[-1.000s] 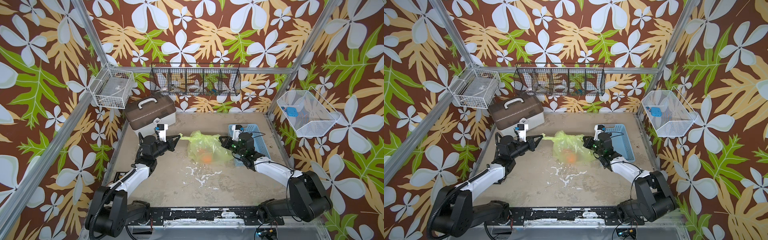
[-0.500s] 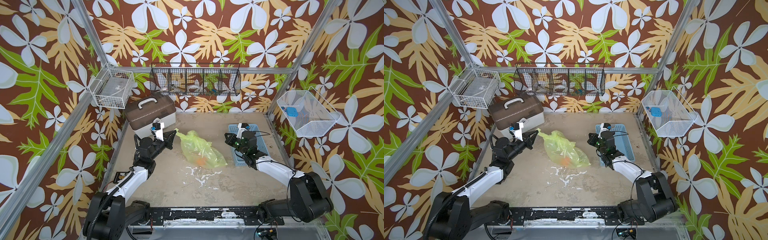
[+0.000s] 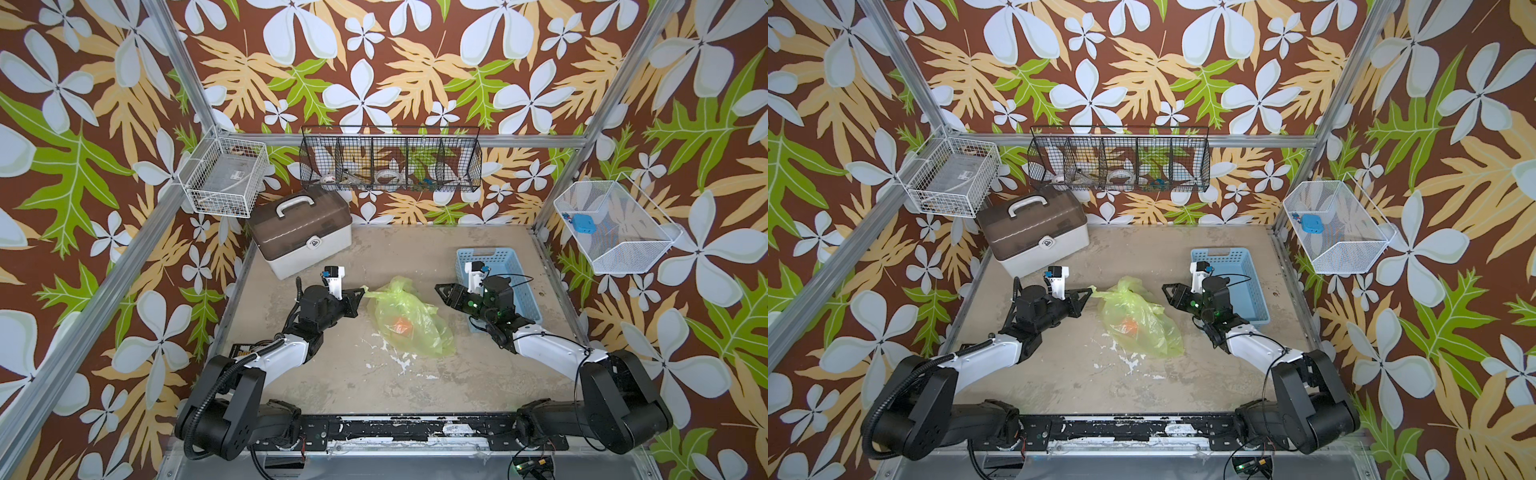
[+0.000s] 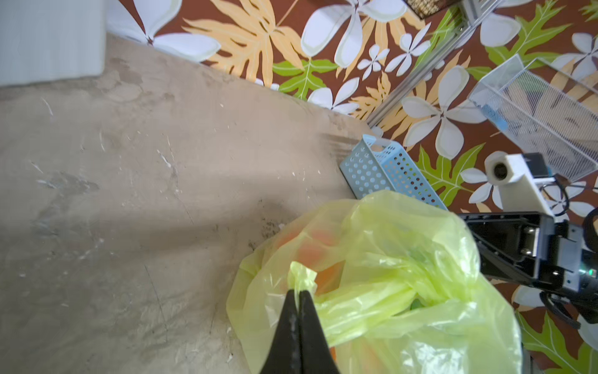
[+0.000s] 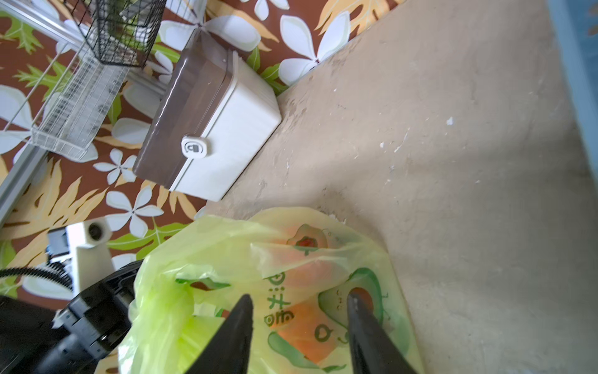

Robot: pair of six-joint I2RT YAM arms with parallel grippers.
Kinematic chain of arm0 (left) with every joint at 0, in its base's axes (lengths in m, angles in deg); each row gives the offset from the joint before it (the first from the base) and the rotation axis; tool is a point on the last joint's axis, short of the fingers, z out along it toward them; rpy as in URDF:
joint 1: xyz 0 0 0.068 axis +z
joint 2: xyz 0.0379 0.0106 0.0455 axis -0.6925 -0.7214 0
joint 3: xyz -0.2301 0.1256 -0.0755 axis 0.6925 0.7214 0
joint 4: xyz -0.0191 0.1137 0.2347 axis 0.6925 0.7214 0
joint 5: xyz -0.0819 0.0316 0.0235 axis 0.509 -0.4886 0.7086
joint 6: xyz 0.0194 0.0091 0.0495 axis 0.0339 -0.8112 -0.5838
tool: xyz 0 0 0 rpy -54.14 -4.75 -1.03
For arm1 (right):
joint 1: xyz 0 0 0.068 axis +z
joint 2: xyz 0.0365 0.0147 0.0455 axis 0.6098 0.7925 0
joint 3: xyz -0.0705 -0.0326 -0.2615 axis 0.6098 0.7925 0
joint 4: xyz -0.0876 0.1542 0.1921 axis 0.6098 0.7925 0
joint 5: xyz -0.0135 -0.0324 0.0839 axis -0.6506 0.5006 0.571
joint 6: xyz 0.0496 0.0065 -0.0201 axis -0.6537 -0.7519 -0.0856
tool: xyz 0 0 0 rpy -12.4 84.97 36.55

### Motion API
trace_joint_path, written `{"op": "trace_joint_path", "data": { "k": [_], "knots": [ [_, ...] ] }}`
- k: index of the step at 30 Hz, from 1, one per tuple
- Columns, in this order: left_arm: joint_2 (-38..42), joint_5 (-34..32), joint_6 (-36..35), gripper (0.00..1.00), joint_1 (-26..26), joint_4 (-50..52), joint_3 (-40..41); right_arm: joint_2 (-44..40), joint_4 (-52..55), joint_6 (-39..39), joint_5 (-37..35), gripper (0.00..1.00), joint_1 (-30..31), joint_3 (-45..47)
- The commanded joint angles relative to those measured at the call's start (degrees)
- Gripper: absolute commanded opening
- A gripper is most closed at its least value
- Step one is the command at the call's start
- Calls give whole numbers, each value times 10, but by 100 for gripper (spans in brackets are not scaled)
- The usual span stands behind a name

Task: Place the oranges into plastic bags & tie knots
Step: Tie the plastic bag at the center of the board.

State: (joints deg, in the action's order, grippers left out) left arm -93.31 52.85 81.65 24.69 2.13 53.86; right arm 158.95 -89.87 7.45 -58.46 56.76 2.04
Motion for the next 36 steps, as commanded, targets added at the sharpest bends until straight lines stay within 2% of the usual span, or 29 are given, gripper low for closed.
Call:
{"op": "trace_joint_path", "data": {
  "k": [1, 5, 14, 21, 23, 24, 28, 29, 36],
  "knots": [
    [-9, -14, 4, 0, -10, 2, -1, -12, -38, -8, 56, 61, 3, 12],
    [-8, -15, 5, 0, -13, -6, 3, -14, -56, -28, 76, 63, 10, 24],
    [-4, -8, 0, 0, -14, -6, 1, 5, -114, -68, 70, 63, 26, 71],
    [-8, -4, 0, 0, -15, -9, -1, 1, -141, -91, 79, 57, 54, 68],
    [-7, -4, 0, 0, -16, -8, -1, -3, -144, -96, 78, 51, 60, 72],
    [-7, -4, 0, 0, -16, -9, -1, -4, -147, -98, 78, 44, 61, 74],
    [-6, -2, -1, 0, -16, -9, 0, -1, -131, -88, 64, 4, 62, 66],
    [-5, -1, -1, 0, -16, -8, 0, -1, -123, -83, 55, 0, 61, 61],
    [9, -11, -5, 0, -16, 0, -1, -14, -52, -53, -21, 0, 28, 27]
  ]
}}
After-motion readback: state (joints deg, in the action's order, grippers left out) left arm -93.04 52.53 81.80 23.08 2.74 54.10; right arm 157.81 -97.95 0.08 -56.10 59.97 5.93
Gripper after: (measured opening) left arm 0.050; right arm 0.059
